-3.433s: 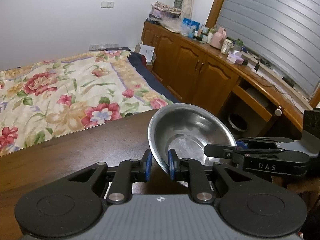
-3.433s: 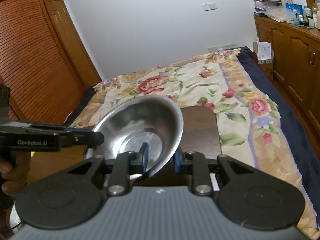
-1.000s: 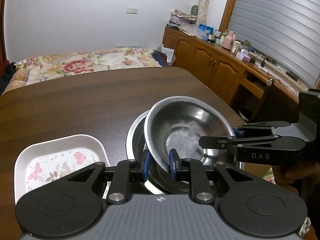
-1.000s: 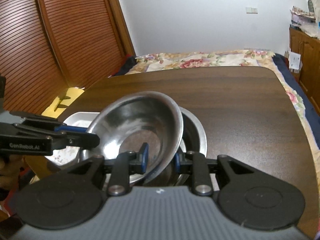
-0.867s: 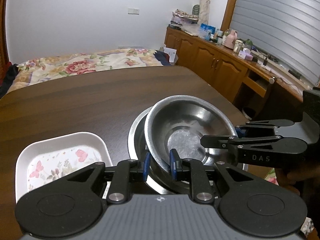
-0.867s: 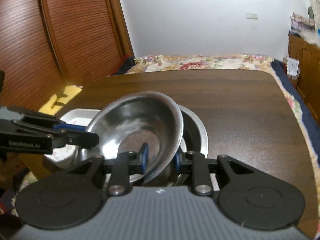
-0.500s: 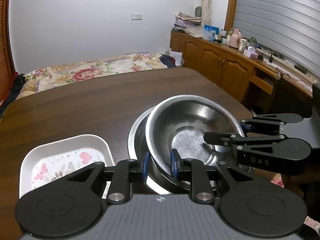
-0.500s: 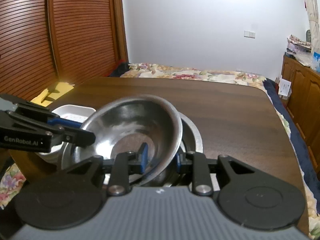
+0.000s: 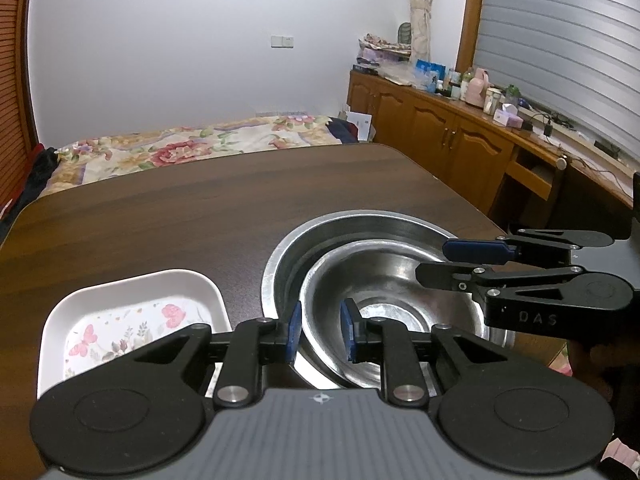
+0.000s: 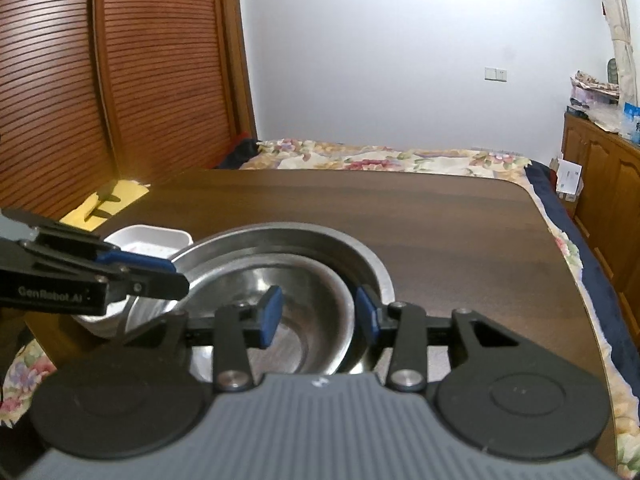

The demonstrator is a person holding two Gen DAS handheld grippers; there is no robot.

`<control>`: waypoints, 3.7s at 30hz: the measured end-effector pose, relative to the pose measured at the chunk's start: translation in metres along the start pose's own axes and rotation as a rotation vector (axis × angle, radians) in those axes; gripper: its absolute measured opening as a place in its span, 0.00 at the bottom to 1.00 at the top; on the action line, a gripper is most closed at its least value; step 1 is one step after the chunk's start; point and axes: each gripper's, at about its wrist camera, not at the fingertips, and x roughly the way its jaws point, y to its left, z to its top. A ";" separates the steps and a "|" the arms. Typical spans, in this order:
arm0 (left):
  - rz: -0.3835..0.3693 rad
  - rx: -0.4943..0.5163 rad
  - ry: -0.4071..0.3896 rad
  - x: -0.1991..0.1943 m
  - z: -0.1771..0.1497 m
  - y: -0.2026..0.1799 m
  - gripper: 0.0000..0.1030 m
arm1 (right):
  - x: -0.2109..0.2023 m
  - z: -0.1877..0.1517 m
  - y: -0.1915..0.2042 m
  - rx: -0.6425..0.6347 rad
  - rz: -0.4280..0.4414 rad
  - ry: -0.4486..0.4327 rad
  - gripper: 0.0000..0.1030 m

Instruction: Organize plates and bowls

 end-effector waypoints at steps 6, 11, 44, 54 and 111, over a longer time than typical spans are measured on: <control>0.027 -0.003 -0.044 -0.010 0.003 0.000 0.25 | -0.012 0.004 -0.001 0.019 -0.012 -0.057 0.42; 0.049 -0.031 -0.099 -0.019 0.003 0.000 0.63 | -0.019 0.004 0.001 -0.007 -0.055 -0.096 0.56; 0.079 -0.118 -0.089 -0.002 -0.025 -0.008 0.58 | 0.003 -0.029 -0.007 0.068 -0.071 -0.084 0.82; 0.073 -0.127 -0.067 0.002 -0.030 -0.009 0.39 | 0.006 -0.030 -0.005 0.091 -0.055 -0.062 0.59; 0.209 -0.260 -0.162 -0.082 -0.039 0.100 0.29 | 0.045 0.014 0.095 -0.064 0.152 -0.021 0.33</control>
